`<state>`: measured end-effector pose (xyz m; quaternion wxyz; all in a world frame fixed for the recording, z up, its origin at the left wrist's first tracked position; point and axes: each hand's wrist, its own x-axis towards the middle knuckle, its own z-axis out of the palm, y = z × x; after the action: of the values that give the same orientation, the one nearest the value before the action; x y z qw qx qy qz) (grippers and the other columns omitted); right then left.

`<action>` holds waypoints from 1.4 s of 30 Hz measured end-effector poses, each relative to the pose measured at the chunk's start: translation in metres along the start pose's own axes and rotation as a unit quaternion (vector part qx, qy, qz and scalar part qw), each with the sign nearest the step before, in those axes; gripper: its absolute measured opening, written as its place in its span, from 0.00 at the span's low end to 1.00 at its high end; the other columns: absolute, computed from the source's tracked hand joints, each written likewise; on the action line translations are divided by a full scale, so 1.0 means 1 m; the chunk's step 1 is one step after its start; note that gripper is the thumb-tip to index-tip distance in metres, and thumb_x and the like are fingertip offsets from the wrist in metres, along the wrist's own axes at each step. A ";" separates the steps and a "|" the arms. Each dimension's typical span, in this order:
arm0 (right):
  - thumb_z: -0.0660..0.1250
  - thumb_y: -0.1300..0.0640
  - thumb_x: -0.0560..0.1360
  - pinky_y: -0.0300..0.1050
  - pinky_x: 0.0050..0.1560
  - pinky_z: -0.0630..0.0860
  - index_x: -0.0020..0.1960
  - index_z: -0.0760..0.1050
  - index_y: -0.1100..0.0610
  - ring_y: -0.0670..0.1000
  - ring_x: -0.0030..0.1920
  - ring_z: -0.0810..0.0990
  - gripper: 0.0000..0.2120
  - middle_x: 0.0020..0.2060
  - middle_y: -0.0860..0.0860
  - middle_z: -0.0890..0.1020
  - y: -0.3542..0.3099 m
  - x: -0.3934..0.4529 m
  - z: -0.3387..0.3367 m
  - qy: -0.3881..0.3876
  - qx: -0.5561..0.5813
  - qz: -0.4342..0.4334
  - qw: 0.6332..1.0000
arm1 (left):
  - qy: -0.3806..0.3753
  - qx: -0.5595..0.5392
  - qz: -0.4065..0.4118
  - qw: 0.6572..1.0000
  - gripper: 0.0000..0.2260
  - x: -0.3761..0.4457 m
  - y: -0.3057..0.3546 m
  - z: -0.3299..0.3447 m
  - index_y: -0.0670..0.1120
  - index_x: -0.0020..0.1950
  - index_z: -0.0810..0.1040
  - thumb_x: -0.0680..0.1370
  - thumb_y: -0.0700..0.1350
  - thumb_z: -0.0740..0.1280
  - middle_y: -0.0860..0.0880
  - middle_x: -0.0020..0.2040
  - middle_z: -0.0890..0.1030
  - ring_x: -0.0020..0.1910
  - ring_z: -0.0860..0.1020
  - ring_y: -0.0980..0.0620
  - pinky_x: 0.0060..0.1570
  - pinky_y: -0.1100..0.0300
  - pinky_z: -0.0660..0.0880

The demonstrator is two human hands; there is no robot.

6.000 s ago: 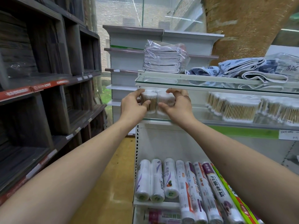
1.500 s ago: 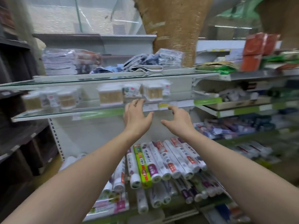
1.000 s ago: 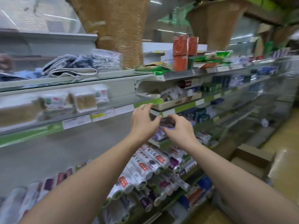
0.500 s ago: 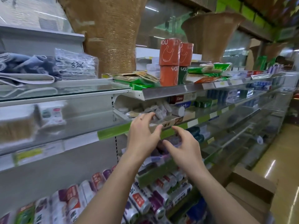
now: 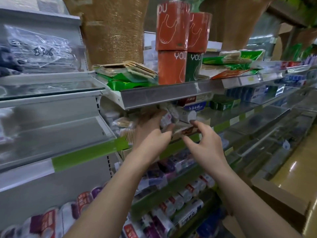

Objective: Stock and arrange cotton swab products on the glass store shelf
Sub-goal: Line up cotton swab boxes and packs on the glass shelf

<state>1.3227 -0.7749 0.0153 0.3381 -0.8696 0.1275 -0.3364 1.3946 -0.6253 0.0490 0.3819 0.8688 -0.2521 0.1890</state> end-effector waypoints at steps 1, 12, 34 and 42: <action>0.71 0.48 0.76 0.50 0.70 0.70 0.75 0.69 0.52 0.48 0.68 0.71 0.29 0.68 0.48 0.74 0.005 0.008 -0.002 -0.003 0.001 0.002 1.000 | -0.001 0.013 -0.004 1.000 0.23 0.005 0.001 0.004 0.56 0.71 0.74 0.78 0.60 0.68 0.52 0.70 0.76 0.69 0.73 0.49 0.68 0.58 0.68; 0.71 0.47 0.75 0.49 0.56 0.75 0.68 0.73 0.52 0.59 0.61 0.77 0.23 0.61 0.55 0.79 0.060 0.126 -0.011 -0.080 -0.027 -0.028 0.996 | -0.005 0.137 -0.026 0.990 0.09 0.053 0.032 0.042 0.53 0.57 0.80 0.77 0.50 0.67 0.50 0.56 0.81 0.57 0.78 0.46 0.46 0.60 0.66; 0.68 0.58 0.73 0.46 0.47 0.75 0.53 0.74 0.53 0.57 0.52 0.81 0.09 0.52 0.54 0.82 0.045 0.191 0.033 -0.283 -0.108 -0.225 0.926 | 0.041 0.344 -0.125 0.930 0.06 0.094 0.015 0.077 0.51 0.49 0.79 0.73 0.46 0.72 0.46 0.50 0.83 0.52 0.81 0.43 0.46 0.54 0.76; 0.71 0.63 0.68 0.54 0.58 0.79 0.62 0.76 0.48 0.59 0.58 0.79 0.25 0.59 0.53 0.80 0.058 0.175 0.015 -0.251 0.052 -0.160 0.953 | 0.140 0.289 -0.096 0.942 0.15 0.071 0.031 0.078 0.54 0.53 0.77 0.68 0.47 0.75 0.49 0.50 0.81 0.48 0.78 0.45 0.44 0.57 0.71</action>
<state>1.4631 -0.8890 0.0553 0.3455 -0.9164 -0.1197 -0.1627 1.4437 -0.7234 0.0542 0.1625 0.9266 -0.0463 0.3359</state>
